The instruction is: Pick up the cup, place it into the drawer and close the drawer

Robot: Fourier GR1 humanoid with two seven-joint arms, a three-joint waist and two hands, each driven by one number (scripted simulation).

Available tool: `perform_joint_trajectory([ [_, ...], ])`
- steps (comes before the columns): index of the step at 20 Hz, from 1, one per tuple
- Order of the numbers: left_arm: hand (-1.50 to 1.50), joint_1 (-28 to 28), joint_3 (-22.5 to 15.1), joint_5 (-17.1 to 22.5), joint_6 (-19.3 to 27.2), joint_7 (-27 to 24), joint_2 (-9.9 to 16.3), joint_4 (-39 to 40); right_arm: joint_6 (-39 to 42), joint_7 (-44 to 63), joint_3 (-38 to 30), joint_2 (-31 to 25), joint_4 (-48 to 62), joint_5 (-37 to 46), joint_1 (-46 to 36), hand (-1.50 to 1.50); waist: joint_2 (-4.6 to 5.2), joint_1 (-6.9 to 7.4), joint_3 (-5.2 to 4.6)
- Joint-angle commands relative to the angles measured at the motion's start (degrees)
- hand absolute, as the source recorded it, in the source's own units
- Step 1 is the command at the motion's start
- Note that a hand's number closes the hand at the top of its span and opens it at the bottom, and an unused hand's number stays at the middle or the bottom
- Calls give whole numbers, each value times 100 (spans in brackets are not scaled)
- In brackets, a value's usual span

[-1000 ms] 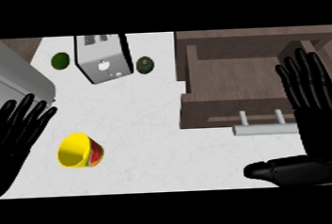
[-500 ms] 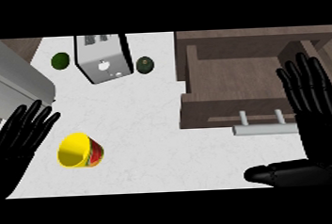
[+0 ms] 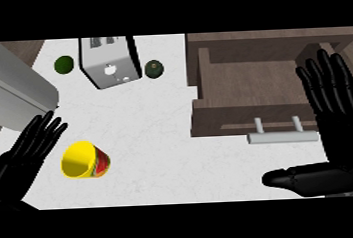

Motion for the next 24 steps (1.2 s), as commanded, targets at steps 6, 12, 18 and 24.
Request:
perform_joint_trajectory([
  [6,-150,-610,255,-1093,-221,-1250,206,1880,8,183,102,1,-58,61,-96,-150,5,-21,-2],
  [12,-150,-1008,356,-1379,-410,-1944,438,3020,25,66,106,77,-110,68,96,-150,5,-27,-2],
  [18,-150,-937,65,-1695,-153,-2341,235,3250,41,75,56,66,-20,42,25,-150,0,-10,0],
  [24,-150,-1078,46,-1848,-162,-3007,419,3977,131,479,-201,-125,-282,-319,-199,-150,1,-5,0],
])
